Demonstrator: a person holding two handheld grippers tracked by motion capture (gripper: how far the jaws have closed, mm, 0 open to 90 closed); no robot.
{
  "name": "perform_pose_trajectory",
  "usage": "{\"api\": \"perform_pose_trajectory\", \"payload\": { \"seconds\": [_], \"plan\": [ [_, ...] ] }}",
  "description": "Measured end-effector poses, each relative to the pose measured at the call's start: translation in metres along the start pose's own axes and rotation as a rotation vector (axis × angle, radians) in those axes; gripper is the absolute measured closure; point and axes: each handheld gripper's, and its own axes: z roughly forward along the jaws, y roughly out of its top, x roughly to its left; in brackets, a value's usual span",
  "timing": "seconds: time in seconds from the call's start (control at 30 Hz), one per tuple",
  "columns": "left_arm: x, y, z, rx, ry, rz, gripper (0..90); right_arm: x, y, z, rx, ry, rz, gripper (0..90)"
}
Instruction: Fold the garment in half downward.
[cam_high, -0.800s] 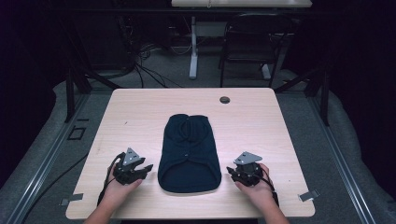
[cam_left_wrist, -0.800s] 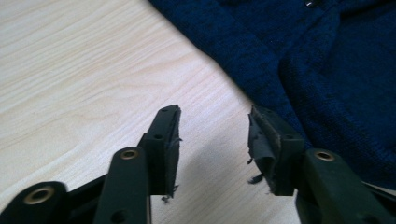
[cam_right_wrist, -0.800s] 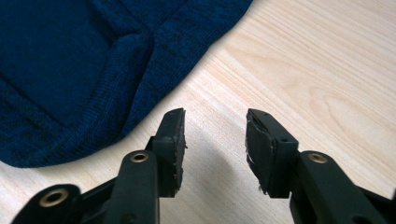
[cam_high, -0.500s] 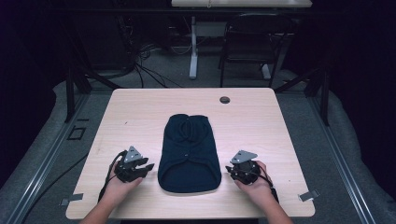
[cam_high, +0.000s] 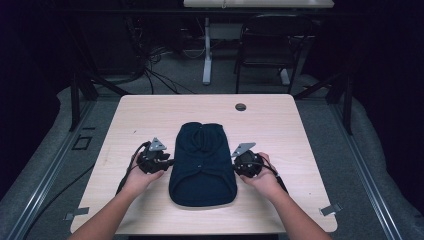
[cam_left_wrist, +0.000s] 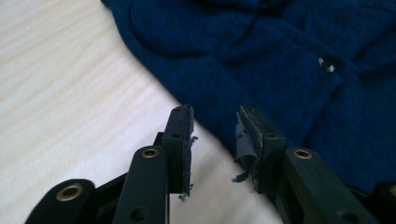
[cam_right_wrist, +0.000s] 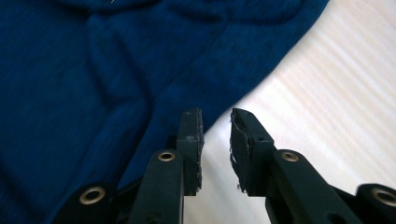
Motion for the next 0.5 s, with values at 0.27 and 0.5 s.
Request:
{"api": "perform_pose_trajectory", "payload": {
  "seconds": [0.27,0.5],
  "plan": [
    [0.001,0.016,0.029,0.036,0.027,0.044,64.4,-0.009,0.031,0.026,-0.012,0.019,-0.034,70.0],
    [-0.002,0.021,0.041,0.055,0.014,0.042,64.3,-0.004,0.042,0.047,0.004,0.022,-0.065,72.8]
  ]
}}
